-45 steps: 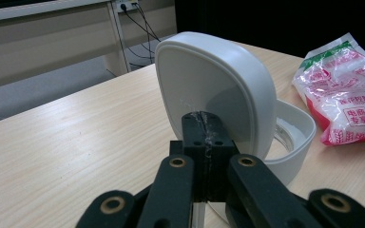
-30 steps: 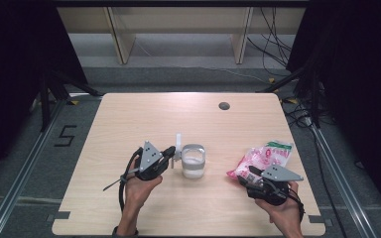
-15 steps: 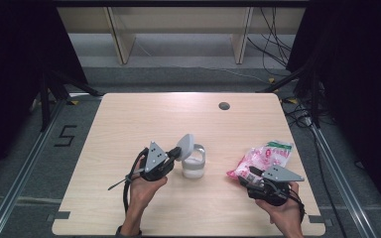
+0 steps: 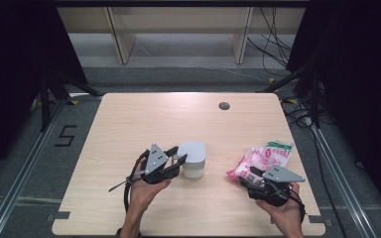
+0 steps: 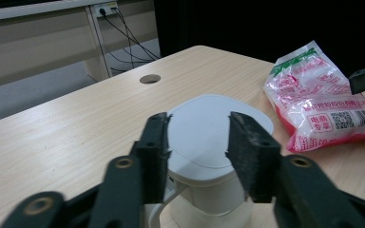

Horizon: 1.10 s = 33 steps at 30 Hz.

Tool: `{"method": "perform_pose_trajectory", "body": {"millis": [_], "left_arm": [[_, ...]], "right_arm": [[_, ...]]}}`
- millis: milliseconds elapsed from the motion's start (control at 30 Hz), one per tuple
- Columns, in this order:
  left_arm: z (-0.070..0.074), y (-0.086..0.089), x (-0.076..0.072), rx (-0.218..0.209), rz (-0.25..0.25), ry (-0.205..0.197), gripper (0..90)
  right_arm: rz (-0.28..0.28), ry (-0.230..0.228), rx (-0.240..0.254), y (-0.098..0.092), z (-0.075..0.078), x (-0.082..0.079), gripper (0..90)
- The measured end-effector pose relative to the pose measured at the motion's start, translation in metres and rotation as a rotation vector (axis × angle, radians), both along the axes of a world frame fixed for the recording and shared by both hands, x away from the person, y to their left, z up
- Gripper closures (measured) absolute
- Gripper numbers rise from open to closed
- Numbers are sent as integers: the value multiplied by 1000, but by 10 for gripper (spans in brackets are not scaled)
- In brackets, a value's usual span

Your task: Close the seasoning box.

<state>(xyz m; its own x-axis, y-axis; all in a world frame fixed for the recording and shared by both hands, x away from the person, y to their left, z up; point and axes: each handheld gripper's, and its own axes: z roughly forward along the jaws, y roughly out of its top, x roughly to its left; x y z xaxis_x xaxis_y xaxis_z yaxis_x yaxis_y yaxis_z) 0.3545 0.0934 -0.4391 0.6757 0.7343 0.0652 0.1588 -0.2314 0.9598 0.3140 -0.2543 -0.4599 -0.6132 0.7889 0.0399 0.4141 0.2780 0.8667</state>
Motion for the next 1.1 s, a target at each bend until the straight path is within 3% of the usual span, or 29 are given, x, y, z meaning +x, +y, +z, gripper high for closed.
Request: {"method": "perform_pose_trajectory", "body": {"millis": [133,167,233,333,400,433,900,967,1033,1100], "left_arm": [[0,0,-1,-3,4,14,436],[1,1,-4,-5,-1,10,432],[1,1,-6,-12,-6,4,400],[1,1,-10,-33,-15,21,346],[0,2,-12,-39,-16,19,336],[0,3,-13,-38,-17,20,332],[-8,3,-22,-42,-26,41,280],[-9,2,-24,-42,-28,43,277],[-10,2,-26,-43,-26,42,275],[-11,2,-27,-44,-27,43,273]], "right_arm": [[2,1,-4,-1,1,0,437],[13,-34,-12,-2,0,2,434],[-1,-5,3,-1,0,0,429],[10,-13,5,-1,0,0,423],[22,-21,0,-1,0,1,420],[11,0,15,0,0,-2,418],[32,-23,5,1,-2,-2,412],[27,2,23,3,-1,-5,411],[27,-4,11,2,-1,-6,410],[49,-8,11,3,-2,-5,410]]}}
